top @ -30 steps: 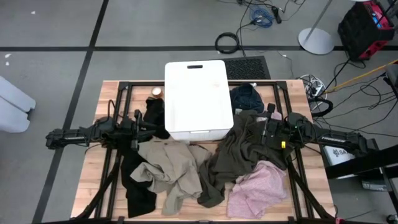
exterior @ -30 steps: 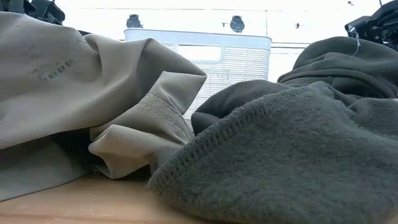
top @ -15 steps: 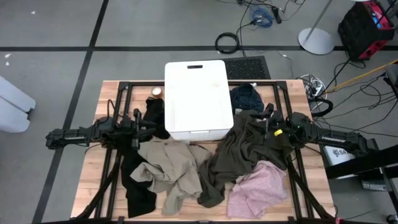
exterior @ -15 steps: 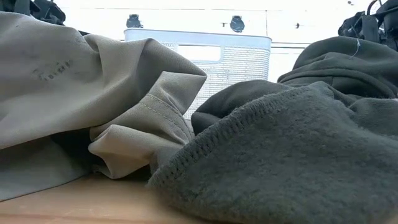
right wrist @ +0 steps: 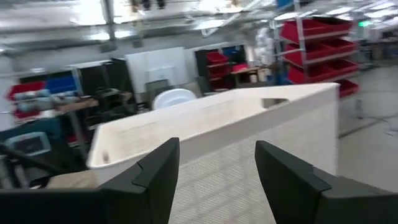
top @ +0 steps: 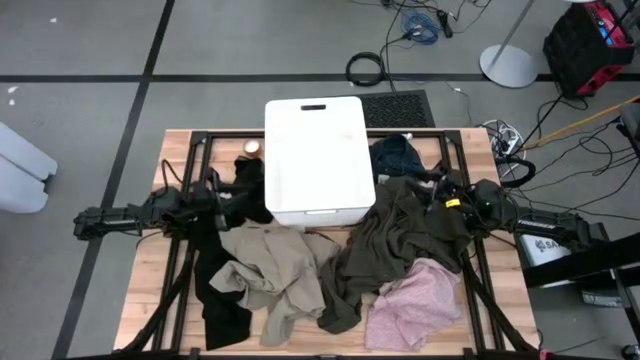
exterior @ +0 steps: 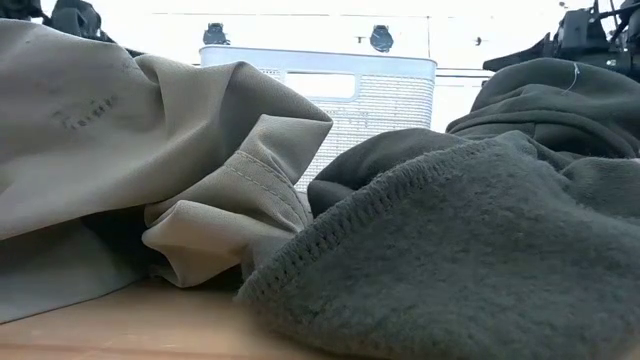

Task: Fold laundry
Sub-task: Put the pink polo into the white laundry bin

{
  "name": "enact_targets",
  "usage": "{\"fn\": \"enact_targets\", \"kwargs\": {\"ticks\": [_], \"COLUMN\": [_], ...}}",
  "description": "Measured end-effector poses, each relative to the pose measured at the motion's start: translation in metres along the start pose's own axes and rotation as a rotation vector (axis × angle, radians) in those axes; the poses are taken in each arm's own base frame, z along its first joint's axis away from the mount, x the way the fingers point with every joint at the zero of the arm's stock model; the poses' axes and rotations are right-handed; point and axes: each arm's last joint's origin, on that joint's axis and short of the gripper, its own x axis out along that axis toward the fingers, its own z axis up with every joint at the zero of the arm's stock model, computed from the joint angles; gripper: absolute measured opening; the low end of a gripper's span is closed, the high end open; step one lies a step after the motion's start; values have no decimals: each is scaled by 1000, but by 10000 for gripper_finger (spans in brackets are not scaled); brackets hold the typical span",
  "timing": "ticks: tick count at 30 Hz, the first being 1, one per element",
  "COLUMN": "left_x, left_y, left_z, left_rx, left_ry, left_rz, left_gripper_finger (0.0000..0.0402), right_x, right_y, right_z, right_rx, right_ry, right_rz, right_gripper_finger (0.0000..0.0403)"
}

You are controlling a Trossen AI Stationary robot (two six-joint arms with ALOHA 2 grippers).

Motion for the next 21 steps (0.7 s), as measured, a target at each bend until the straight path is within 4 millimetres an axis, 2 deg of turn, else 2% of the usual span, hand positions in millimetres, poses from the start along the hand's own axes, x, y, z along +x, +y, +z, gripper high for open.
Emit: {"fn": "enact_targets", "kwargs": {"ticks": [6, 12, 16, 21], "left_x": [0, -1, 0, -1], "left_y": [3, 5, 3, 1], "left_z": [-3, 9, 7, 10], "left_rx": [-37, -10, -88, -160], "left_ry": [31, -83, -66, -93], "left_rz": [94, 157, 83, 10], "left_gripper_finger": [125, 125, 125, 125], "right_x": [0, 0, 0, 0], "right_y": [-1, -2, -1, -1], "right_z": [-5, -4, -4, -5], "right_rx": [51, 53, 2, 25], "right_ry": [52, 35, 40, 54], "right_rz": [-15, -34, -24, -25], "right_gripper_finger": [199, 199, 199, 199]}}
